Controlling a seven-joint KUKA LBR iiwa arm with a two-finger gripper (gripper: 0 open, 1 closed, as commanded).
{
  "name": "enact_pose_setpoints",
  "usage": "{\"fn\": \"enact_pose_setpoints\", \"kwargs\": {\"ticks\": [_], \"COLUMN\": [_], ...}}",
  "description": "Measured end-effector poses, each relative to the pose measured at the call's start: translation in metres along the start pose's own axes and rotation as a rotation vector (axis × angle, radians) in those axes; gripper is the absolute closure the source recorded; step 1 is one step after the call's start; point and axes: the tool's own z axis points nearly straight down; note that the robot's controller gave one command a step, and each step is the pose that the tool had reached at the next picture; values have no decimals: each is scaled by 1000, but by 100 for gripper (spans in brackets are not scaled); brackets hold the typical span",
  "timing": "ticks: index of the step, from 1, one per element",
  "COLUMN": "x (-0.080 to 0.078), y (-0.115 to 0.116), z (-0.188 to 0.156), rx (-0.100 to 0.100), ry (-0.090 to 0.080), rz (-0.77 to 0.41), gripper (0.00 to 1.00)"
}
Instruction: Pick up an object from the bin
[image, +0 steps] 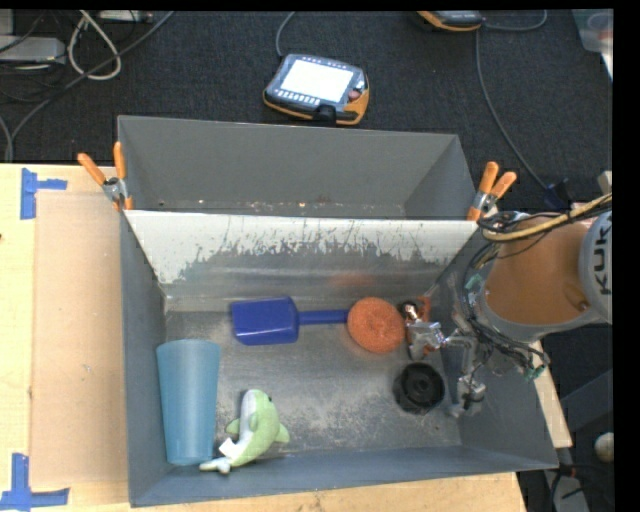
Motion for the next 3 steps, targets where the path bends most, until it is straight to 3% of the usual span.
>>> {"fn": "enact_pose_setpoints", "kwargs": {"ticks": [1, 2, 3], "x": [13, -7, 3], "y": [-3, 22, 20], "z": [-88, -26, 0], "rx": [6, -14, -1], "ry": [-7, 8, -10], "rz": [-170, -381, -674], "gripper": [0, 0, 0]}}
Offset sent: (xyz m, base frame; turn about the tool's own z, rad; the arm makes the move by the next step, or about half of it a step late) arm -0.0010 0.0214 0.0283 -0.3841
